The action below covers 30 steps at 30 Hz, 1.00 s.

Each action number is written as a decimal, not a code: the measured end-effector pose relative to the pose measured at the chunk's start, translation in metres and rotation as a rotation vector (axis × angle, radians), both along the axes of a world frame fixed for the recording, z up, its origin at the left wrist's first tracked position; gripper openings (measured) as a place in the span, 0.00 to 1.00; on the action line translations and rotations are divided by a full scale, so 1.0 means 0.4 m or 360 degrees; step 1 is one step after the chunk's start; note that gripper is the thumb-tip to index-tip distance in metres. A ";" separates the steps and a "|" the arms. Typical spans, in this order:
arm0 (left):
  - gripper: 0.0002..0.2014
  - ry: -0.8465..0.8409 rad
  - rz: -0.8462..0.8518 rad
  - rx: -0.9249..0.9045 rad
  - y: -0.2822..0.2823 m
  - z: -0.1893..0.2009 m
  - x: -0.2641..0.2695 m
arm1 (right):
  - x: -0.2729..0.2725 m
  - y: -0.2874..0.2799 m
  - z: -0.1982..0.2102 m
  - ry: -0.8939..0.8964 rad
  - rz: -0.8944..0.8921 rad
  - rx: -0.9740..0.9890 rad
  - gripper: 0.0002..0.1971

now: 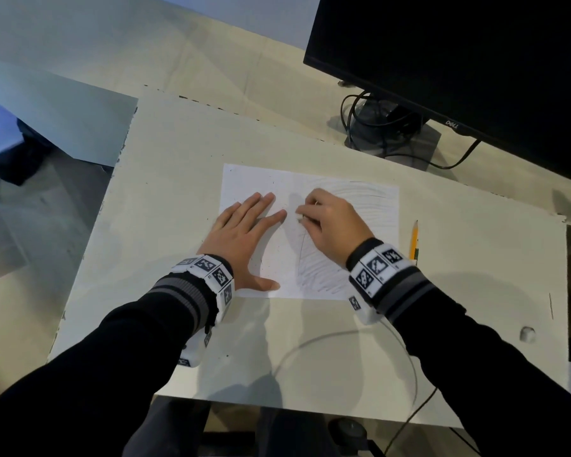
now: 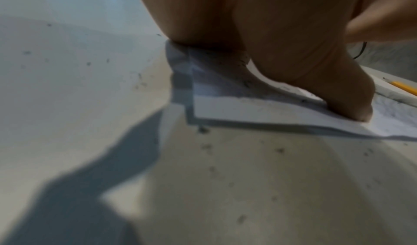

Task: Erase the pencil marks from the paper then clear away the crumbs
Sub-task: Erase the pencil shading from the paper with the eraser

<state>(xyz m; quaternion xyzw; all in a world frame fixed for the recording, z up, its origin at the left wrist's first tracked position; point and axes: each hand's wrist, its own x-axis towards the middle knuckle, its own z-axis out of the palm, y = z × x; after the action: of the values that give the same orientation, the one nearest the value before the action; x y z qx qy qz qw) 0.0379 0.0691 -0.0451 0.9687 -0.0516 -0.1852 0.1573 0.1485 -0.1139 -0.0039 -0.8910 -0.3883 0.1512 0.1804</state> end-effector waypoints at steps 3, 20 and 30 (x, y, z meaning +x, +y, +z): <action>0.64 0.0007 0.0004 -0.0017 0.000 0.002 -0.001 | 0.023 -0.004 0.005 0.0034 -0.0006 -0.0023 0.08; 0.58 -0.0053 0.0105 -0.0043 -0.058 0.031 0.087 | 0.066 0.025 -0.020 0.0042 -0.0483 0.0219 0.06; 0.58 -0.0206 0.0219 -0.0179 -0.051 -0.029 0.067 | 0.101 0.029 -0.027 0.0100 -0.0642 0.0204 0.05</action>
<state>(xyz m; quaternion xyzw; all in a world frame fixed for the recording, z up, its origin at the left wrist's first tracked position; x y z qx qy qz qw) 0.0645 0.0488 -0.0569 0.9695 -0.0053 -0.1077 0.2200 0.1889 -0.1023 -0.0146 -0.9322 -0.2051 0.1148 0.2752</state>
